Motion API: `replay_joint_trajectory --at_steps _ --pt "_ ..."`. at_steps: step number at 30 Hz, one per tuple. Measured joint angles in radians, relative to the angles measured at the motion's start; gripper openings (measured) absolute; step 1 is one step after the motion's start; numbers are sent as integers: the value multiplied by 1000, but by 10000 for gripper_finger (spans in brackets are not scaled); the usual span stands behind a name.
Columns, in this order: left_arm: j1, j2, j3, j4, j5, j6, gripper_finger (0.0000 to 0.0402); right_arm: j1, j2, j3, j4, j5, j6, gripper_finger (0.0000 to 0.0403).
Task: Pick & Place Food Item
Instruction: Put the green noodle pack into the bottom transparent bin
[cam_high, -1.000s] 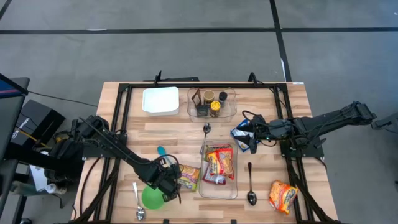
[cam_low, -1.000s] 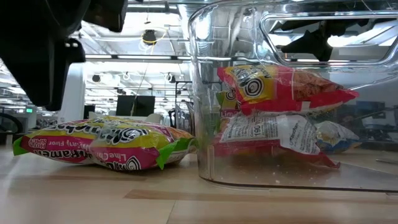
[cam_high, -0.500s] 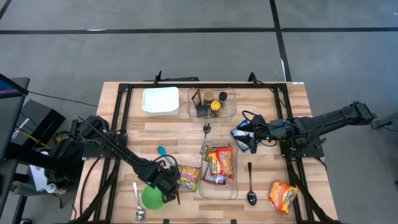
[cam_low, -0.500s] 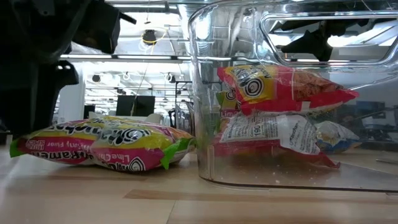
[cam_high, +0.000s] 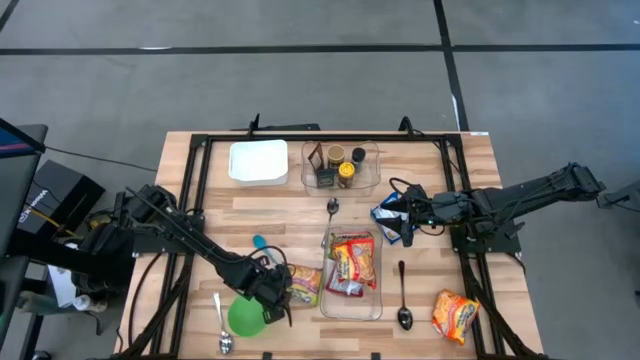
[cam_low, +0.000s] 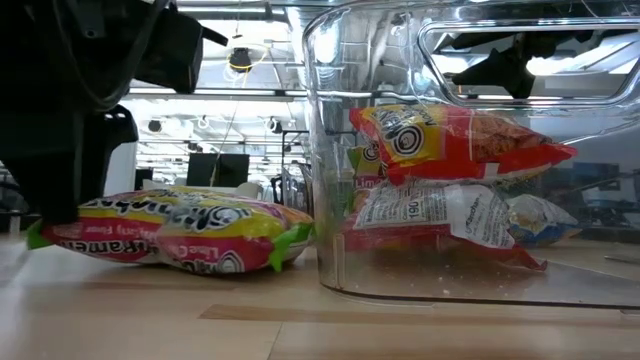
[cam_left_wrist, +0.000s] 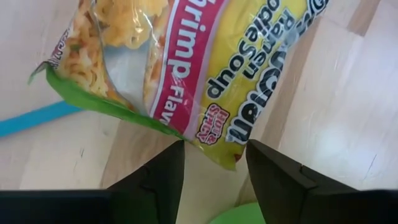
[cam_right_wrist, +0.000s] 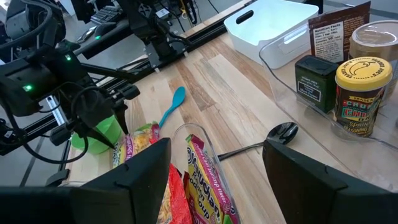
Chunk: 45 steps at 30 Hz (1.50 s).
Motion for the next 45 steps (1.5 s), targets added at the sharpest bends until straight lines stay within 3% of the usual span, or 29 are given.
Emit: replay_joint_trajectory --at_steps 15,35,45 --pt "0 0 0 9 -42 3 118 0 0 0 0 0 0 248" --pt "0 1 0 9 -58 3 4 0 0 0 0 0 0 248" --pt "-10 -60 -1 -9 -101 3 1 0 0 0 -3 0 0 248"
